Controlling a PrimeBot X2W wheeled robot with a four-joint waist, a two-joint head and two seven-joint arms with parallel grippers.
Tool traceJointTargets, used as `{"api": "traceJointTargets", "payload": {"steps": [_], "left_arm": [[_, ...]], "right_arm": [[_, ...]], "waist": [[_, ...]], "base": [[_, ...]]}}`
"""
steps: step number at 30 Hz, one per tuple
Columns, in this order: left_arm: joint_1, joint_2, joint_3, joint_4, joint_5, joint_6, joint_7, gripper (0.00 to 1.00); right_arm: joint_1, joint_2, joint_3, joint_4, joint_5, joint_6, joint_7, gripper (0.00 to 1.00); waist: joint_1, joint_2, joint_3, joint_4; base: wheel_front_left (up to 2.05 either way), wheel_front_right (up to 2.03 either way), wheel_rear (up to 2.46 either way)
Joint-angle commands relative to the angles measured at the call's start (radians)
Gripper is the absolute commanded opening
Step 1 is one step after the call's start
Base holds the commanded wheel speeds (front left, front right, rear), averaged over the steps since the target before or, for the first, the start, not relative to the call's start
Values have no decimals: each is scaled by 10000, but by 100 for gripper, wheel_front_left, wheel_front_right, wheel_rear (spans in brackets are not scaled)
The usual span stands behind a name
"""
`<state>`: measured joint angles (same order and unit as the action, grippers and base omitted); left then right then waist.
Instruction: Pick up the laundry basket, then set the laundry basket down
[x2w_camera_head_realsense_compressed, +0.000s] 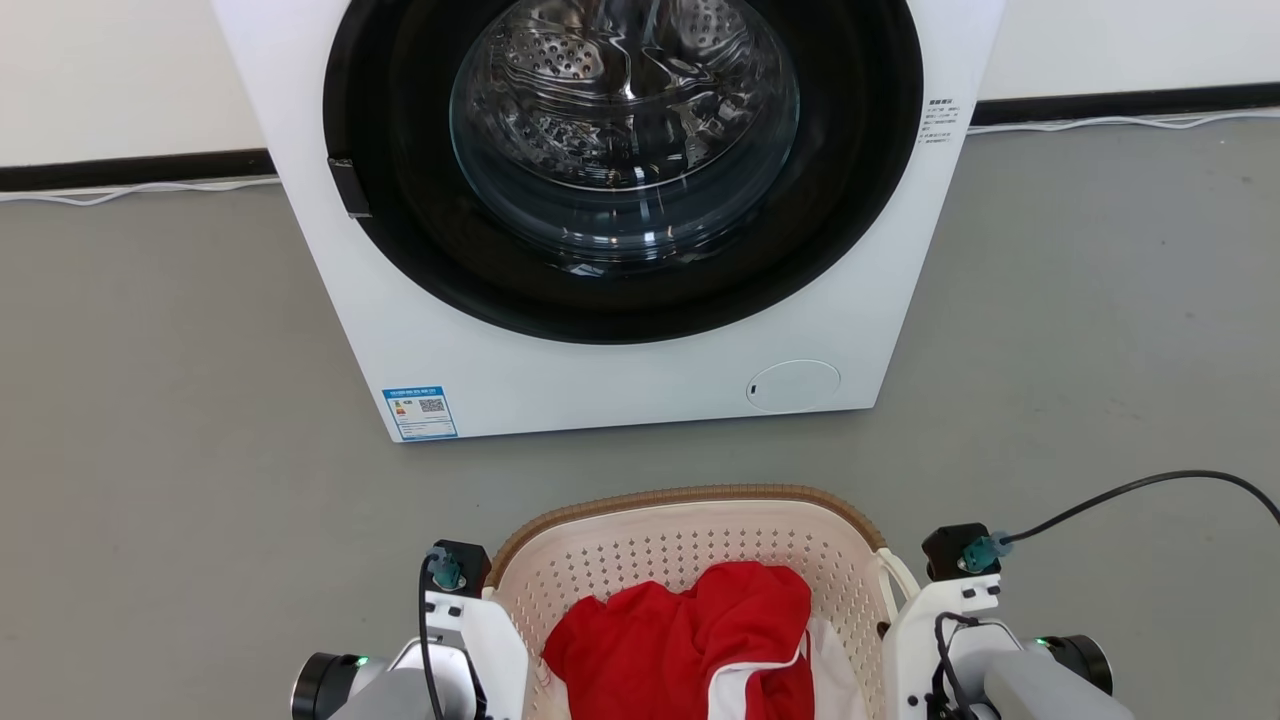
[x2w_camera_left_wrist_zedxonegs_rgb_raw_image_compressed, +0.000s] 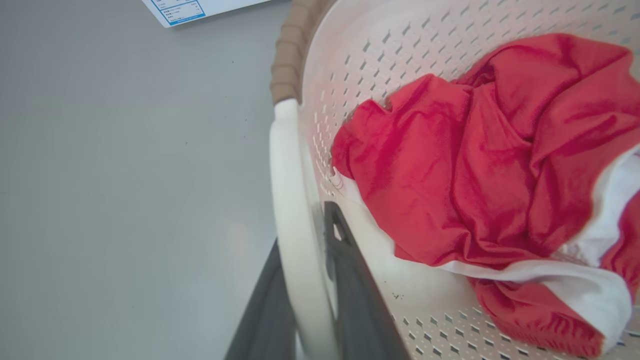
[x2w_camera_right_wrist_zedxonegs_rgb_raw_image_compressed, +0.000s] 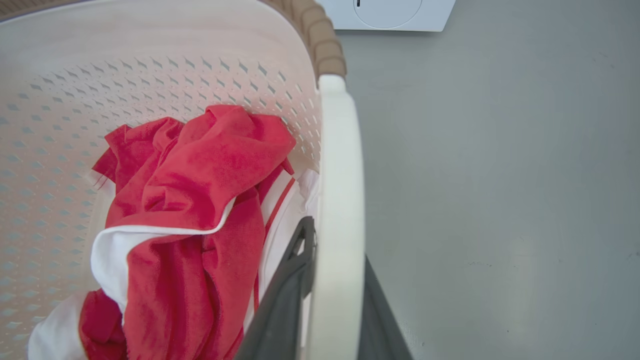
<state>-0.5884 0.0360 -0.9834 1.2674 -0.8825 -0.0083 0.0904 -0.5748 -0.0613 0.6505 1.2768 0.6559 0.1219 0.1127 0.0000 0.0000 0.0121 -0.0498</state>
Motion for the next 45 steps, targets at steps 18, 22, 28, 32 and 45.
{"api": "traceJointTargets", "payload": {"steps": [18,22,28,32,45], "left_arm": [[-368,143,-129,-18,-230,-17,-169,0],[-382,143,-167,0,-272,-20,-172,0],[-396,143,-209,17,-328,-31,-179,0],[-400,143,-246,24,-378,-37,-178,0],[-436,143,-380,12,-525,-24,-193,0]], "right_arm": [[-396,111,522,-92,371,88,-261,0],[-416,111,582,-71,439,88,-278,0],[-449,111,640,-32,501,88,-305,0],[-461,111,690,-6,545,88,-315,0],[-508,111,791,70,639,88,-387,0]], "waist": [[0,0,-89,-37],[0,0,-100,-39],[0,0,-116,-43],[0,0,-126,-44],[0,0,-105,-29]], "base": [[0,0,0],[0,0,0],[0,0,0],[0,0,0],[0,0,0]]}}
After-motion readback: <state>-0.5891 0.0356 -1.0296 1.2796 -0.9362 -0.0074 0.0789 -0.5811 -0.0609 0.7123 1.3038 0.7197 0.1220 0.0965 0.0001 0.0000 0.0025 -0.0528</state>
